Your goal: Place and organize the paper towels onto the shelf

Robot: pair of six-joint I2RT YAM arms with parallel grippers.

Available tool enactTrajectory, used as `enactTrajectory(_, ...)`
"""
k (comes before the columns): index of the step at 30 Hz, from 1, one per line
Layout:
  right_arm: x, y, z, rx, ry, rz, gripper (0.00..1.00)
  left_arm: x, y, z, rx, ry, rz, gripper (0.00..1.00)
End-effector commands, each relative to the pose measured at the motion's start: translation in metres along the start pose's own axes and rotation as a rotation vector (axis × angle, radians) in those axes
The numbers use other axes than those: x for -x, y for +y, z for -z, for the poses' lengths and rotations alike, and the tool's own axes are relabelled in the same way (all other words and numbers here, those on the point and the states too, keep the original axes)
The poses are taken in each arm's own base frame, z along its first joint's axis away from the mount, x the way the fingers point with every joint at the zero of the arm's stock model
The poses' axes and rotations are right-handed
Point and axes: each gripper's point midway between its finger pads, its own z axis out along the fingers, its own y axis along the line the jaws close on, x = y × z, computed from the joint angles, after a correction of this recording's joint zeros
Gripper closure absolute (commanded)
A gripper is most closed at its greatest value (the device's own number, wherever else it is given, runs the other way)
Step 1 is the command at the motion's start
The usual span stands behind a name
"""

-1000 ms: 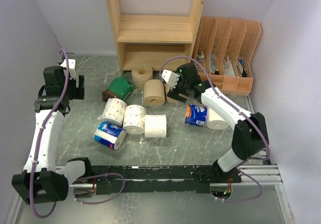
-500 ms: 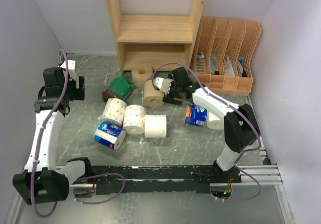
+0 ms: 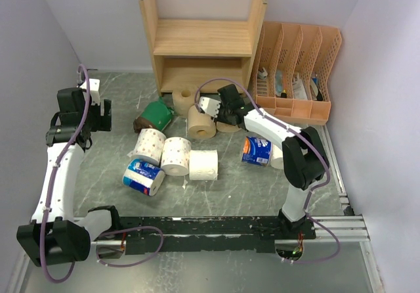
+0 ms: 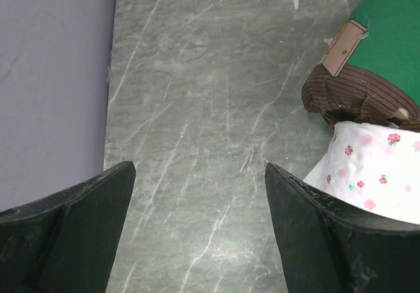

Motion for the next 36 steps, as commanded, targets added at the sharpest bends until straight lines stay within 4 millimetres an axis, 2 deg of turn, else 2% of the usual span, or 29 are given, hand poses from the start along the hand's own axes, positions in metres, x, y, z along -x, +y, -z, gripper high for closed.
enactTrajectory(1,-0.004,0.004,-0.006,0.019,0.039,-0.045,0.96,0.009,-0.001,-0.002,-0.017,-0.031,0.004,0.09)
enactTrajectory(2,-0.006,0.004,-0.006,0.017,0.053,-0.055,1.0,0.008,-0.002,-0.002,-0.02,-0.029,0.004,0.09)
enactTrajectory(5,-0.013,0.006,-0.003,0.023,0.088,-0.082,1.0,0.008,-0.003,-0.003,-0.024,-0.028,0.004,0.1)
enactTrajectory(8,-0.007,0.006,0.008,0.018,0.052,-0.118,1.0,0.008,-0.003,-0.003,-0.028,-0.025,0.003,0.1)
enactTrajectory(11,0.014,-0.021,0.036,-0.088,-0.075,-0.233,1.0,0.009,-0.003,-0.003,-0.028,-0.024,0.004,0.11)
enactTrajectory(14,0.03,-0.047,0.059,-0.109,-0.158,-0.395,1.0,0.008,-0.003,-0.004,-0.03,-0.02,0.006,0.11)
enactTrajectory(16,0.024,-0.062,0.064,-0.099,-0.133,-0.51,1.0,0.008,-0.003,-0.005,-0.032,-0.019,0.006,0.11)
enactTrajectory(19,0.008,-0.068,0.063,-0.108,-0.006,-0.603,1.0,0.009,-0.004,-0.004,-0.037,-0.019,0.006,0.12)
enactTrajectory(21,0.002,-0.07,0.064,-0.147,0.005,-0.634,1.0,0.009,-0.004,-0.004,-0.037,-0.018,0.007,0.12)
enactTrajectory(23,0.006,-0.077,0.078,-0.211,-0.068,-0.683,1.0,0.009,-0.004,-0.004,-0.036,-0.019,0.005,0.12)
enactTrajectory(27,0.035,-0.067,0.115,-0.07,-0.317,-0.814,1.0,0.007,-0.004,-0.004,-0.036,-0.02,0.005,0.12)
enactTrajectory(29,0.048,-0.069,0.138,-0.036,-0.424,-0.871,1.0,0.007,-0.004,-0.005,-0.038,-0.017,0.005,0.12)
enactTrajectory(30,0.05,-0.076,0.147,-0.036,-0.451,-0.935,1.0,0.006,-0.004,-0.006,-0.038,-0.015,0.006,0.12)
enactTrajectory(34,0.034,-0.108,0.173,-0.061,-0.542,-1.306,1.0,0.007,-0.004,-0.007,-0.04,-0.007,0.01,0.12)
enactTrajectory(36,0.03,-0.118,0.179,-0.063,-0.573,-1.44,1.0,0.008,-0.003,-0.007,-0.04,-0.005,0.011,0.12)
